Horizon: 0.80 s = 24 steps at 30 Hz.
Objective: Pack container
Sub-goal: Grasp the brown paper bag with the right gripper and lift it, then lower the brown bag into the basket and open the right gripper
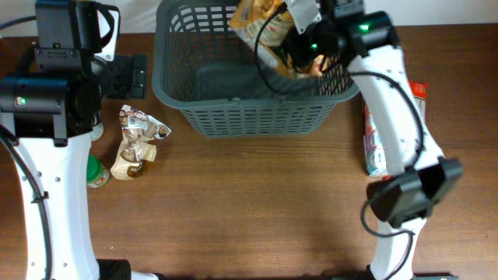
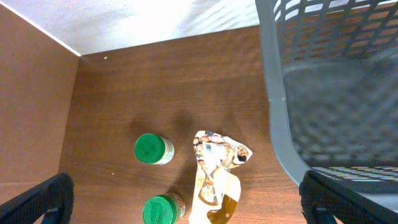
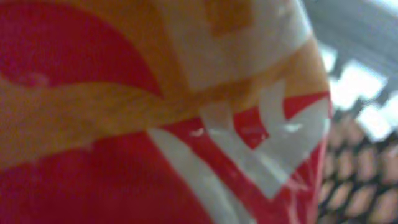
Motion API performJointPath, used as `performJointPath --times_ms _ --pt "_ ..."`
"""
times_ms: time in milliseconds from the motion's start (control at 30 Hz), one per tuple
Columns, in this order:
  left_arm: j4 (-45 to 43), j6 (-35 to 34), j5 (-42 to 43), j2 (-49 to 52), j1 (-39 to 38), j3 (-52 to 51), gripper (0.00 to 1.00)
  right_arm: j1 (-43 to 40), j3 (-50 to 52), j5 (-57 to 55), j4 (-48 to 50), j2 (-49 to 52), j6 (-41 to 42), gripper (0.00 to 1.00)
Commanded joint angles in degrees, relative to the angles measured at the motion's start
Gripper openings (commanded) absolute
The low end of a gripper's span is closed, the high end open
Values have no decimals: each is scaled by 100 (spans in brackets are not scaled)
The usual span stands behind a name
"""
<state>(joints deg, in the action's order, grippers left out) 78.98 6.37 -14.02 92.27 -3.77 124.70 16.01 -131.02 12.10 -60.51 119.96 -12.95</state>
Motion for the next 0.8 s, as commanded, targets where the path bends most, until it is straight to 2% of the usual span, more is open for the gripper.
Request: performJointPath --times_ms 0,100,300,767 --pt "0 -55 -37 2 20 -7 99 20 -129 -737 -153 -151 3110 4" --pt "0 -55 -37 2 20 -7 99 22 -127 -1003 -426 -151 4076 4" --pt "0 -55 -37 2 20 -7 99 22 -76 -1508 -984 -151 5337 4" --pt "0 -55 -37 2 20 -7 99 22 927 -1574 -743 -20 5412 4"
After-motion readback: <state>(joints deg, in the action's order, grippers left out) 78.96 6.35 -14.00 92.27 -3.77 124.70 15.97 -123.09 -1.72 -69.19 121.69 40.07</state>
